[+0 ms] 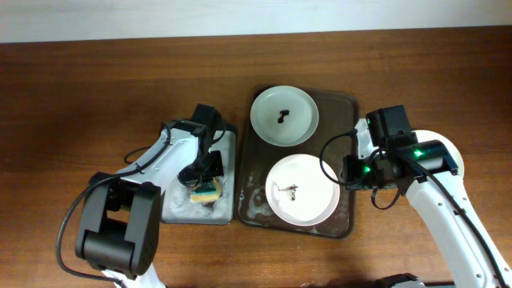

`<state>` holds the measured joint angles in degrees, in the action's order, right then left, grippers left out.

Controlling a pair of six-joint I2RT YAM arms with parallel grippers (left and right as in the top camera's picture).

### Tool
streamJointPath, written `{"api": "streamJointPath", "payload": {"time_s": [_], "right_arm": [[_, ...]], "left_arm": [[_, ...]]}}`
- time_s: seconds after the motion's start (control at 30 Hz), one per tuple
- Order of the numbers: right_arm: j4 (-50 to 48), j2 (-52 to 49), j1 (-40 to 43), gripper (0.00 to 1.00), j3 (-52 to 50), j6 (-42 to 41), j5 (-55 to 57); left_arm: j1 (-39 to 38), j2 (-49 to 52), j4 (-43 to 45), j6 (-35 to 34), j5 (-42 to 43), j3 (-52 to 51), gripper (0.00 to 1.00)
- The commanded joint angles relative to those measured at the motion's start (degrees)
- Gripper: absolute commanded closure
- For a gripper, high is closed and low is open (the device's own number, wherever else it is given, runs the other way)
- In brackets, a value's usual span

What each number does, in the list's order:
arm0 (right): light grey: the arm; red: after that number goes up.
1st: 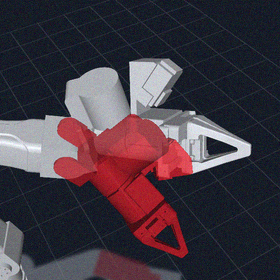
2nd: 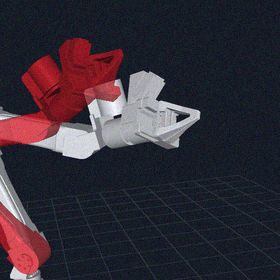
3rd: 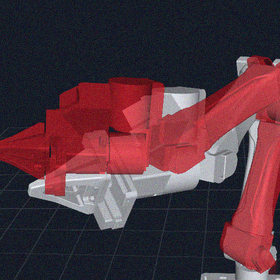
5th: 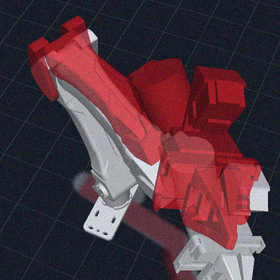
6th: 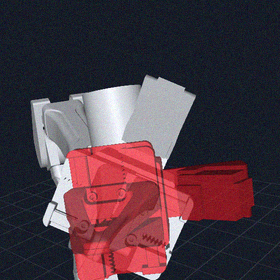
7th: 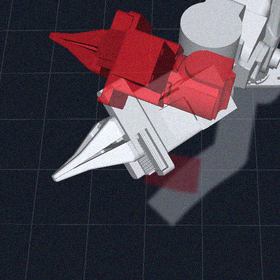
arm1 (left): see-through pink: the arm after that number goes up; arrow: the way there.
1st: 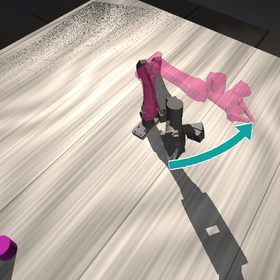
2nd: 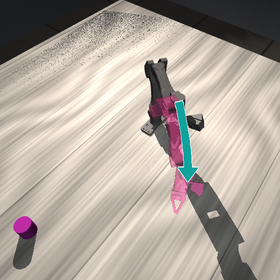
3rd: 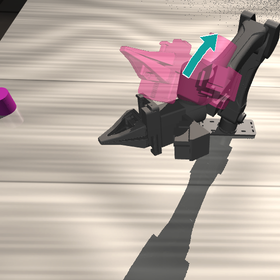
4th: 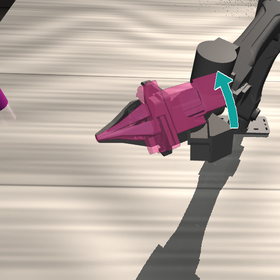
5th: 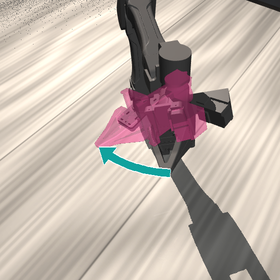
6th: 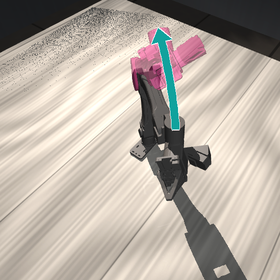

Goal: Clean dirty plates on tray and stack at the side

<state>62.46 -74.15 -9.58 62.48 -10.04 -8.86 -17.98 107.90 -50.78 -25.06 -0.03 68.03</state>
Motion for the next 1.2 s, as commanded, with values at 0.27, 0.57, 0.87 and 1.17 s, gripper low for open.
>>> {"api": "streamJointPath", "payload": {"time_s": [0.27,0.57,0.87,1.17], "right_arm": [[-1.73,-14.84,0.76,0.61,0.42,-2.78,1.97],[-4.15,-20.72,4.33,0.64,0.42,4.28,-6.62],[-3.10,-20.72,4.33,0.63,0.42,4.28,-6.60],[-2.36,-20.72,4.33,0.58,0.42,4.28,-6.60]], "left_arm": [[-1.05,-9.57,-13.29,10.19,14.36,16.94,1.00],[-4.66,-9.14,-15.23,1.05,-14.38,14.62,1.00],[-3.67,-6.34,-4.09,1.07,-9.20,2.51,0.80],[0.52,-6.32,0.39,1.07,-5.75,-3.17,0.59]]}}
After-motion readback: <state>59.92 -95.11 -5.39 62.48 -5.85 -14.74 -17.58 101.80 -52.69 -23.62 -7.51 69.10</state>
